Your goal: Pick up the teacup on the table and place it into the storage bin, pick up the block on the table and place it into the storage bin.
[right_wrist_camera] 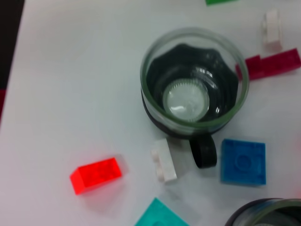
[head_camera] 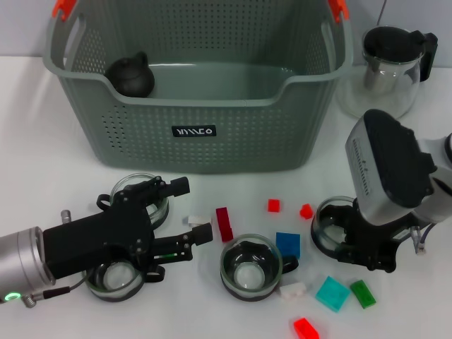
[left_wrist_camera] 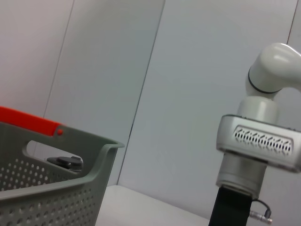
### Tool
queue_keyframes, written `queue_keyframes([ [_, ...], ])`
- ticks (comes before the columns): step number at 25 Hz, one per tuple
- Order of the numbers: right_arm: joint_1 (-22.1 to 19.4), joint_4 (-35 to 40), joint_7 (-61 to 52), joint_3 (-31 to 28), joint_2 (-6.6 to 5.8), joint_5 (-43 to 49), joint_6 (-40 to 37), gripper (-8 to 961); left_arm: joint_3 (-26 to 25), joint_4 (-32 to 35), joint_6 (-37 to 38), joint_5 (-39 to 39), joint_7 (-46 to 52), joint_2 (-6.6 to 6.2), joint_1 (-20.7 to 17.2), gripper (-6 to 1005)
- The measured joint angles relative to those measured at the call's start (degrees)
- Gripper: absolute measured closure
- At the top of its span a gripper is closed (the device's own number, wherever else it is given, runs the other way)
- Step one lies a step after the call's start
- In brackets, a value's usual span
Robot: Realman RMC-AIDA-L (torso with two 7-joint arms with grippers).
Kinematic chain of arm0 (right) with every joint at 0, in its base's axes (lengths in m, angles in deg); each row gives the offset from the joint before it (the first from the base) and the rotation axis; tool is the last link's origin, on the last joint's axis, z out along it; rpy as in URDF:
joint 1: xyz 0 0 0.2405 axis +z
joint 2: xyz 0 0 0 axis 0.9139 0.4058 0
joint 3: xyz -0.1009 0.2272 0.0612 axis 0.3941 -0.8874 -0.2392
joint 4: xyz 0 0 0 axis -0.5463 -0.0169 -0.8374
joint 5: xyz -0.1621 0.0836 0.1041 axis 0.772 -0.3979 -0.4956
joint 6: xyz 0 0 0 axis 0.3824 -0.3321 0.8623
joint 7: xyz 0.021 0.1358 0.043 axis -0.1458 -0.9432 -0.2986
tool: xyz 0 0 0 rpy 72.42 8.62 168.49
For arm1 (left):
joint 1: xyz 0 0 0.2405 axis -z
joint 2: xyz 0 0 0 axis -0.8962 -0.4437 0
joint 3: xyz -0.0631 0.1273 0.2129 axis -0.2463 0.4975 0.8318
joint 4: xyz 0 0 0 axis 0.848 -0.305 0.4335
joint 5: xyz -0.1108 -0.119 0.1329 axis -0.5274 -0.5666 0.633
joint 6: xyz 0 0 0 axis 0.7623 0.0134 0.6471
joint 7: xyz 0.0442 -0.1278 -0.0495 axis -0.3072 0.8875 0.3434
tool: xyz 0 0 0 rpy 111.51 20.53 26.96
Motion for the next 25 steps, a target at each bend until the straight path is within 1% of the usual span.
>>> queue_keyframes([
  [3,-0.36,1.95,-0.09,-1.92,0.01,-0.77,-2.52,900,-0.01,0.01,0.00,0.00,0.00,0.00,-0.13,78],
  [4,-0.40,2.61,-0.12,-2.88,0.01,-1.02,-3.69,900,-0.01,0.02,-0.01,0.00,0.00,0.02,-0.17,78],
  [5,-0.41,3.89,-0.16,-5.15,0.01,-1.79,-6.21,900,-0.01,0.06,0.00,0.00,0.00,0.06,-0.23,79],
  [6,-0.41,3.89,-0.16,-5.15,0.01,-1.79,-6.21,900,-0.01,0.06,0.00,0.00,0.00,0.06,-0.23,79],
  [8,-0.41,5.41,-0.17,-8.07,-0.07,-3.26,-9.32,900,-0.05,0.15,0.02,-0.01,0.00,0.04,-0.32,79],
  [10,-0.41,8.53,0.20,-13.53,-0.29,-7.57,-14.81,900,-0.09,0.26,0.05,-0.01,0.00,0.00,-0.48,79],
  [11,-0.41,8.53,0.20,-13.53,-0.29,-7.57,-14.81,900,-0.09,0.34,0.04,-0.01,0.00,-0.02,-0.56,79],
  [14,0.00,11.24,0.63,-19.94,-0.60,-15.02,-20.93,901,-0.10,0.42,-0.02,0.00,0.00,-0.10,-0.65,80],
  [16,0.58,11.88,0.23,-23.12,-0.83,-19.94,-23.07,901,-0.09,0.44,-0.05,0.04,0.00,-0.17,-0.65,80],
  [17,1.01,12.06,-0.27,-24.98,-1.09,-23.11,-23.66,901,-0.10,0.45,-0.05,0.04,-0.01,-0.20,-0.65,80],
  [21,2.88,11.93,-3.03,-29.34,-2.05,-33.36,-23.74,901,-0.10,0.45,-0.07,0.00,-0.07,-0.21,-0.43,80],
  [23,4.78,11.30,-5.26,-32.53,-2.25,-37.51,-23.11,900,-0.09,0.45,-0.10,-0.01,-0.08,-0.19,-0.32,80],
  [25,7.26,10.28,-8.16,-35.09,-2.38,-39.63,-21.63,900,-0.09,0.45,-0.16,-0.01,-0.09,-0.18,-0.25,81],
])
